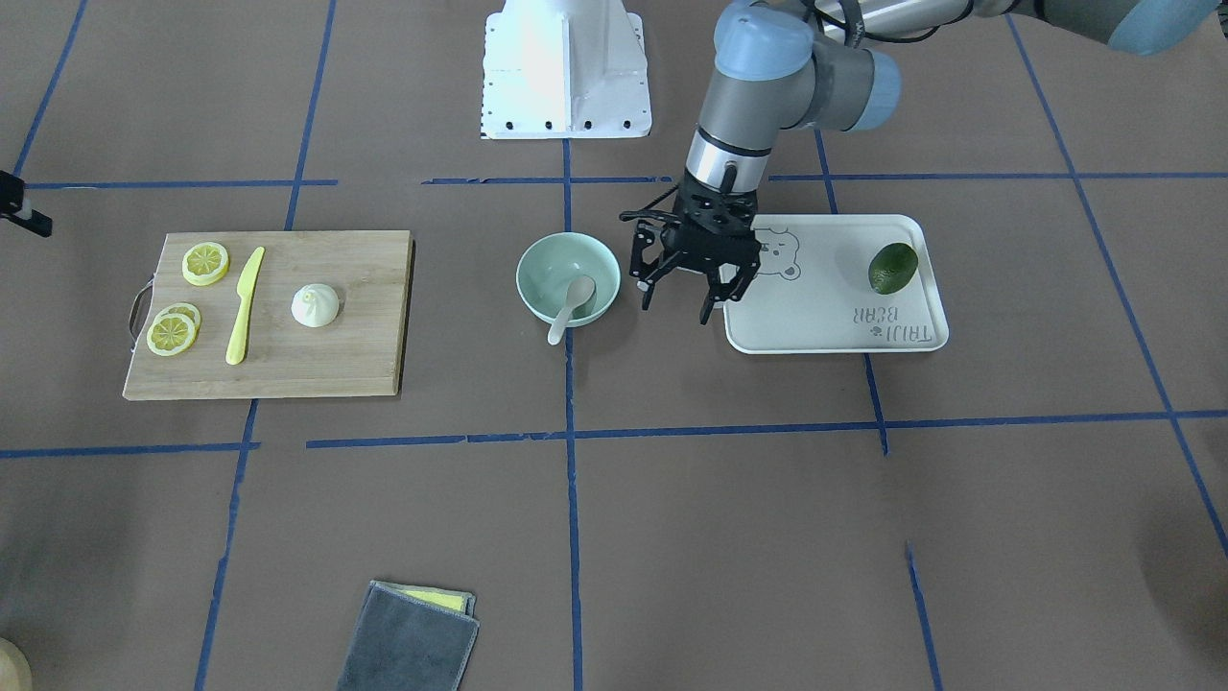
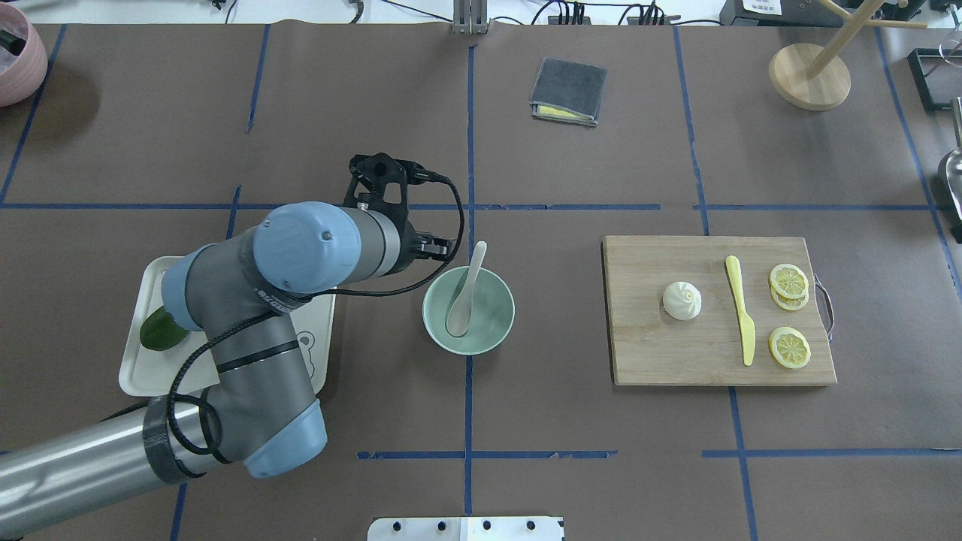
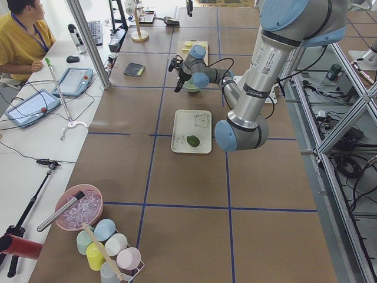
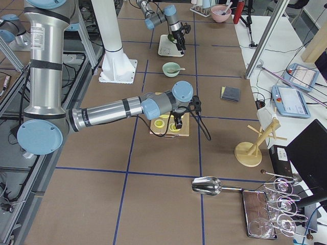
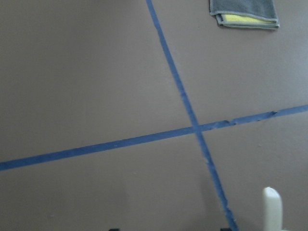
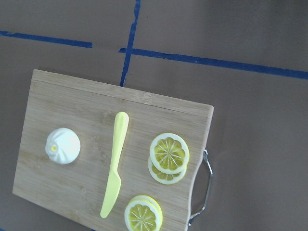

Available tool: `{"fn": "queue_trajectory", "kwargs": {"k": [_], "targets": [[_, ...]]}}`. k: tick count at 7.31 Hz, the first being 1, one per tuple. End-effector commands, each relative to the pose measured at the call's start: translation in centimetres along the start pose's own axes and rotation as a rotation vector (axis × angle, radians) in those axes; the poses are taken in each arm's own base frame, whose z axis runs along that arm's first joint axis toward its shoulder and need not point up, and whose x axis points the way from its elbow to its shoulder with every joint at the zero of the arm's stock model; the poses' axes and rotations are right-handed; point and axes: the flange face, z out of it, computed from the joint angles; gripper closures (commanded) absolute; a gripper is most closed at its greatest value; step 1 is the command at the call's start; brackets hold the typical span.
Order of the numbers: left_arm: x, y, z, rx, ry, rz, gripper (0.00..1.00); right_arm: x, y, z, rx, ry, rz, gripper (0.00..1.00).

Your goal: Put spoon and bun in bowl

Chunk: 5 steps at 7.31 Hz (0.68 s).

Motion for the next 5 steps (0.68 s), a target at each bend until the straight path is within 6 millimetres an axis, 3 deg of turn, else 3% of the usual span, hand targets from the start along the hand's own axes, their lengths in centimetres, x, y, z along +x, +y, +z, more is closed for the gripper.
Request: {"fn": "queue_trajectory", "kwargs": {"k": [1,2,3,4,5], "targets": [[-8.5,0.2,-4.2,-0.034,-0.02,0.049,0.24,-8.8,0.6,7.5,0.076,0.003,0.123,0.01],[-9.2,0.6,-5.2,-0.029,-0.021,0.047,0.23,-12.2,0.4,10.1,0.075,0.008,0.121,0.01],[-9.0,0.6,-5.6,-0.023,-0.016,0.048,0.21,-14.3,1.6,13.8,0.1,0.067,0.107,0.01],[-8.9,0.5,-5.7,-0.022,-0.014,0.038,0.19,-15.7,2.0,16.2,0.125,0.114,0.084,0.02],[-8.9,0.6,-5.8,-0.021,-0.013,0.036,0.16,-18.4,0.2,16.9,0.112,0.14,0.098,0.01]]}}
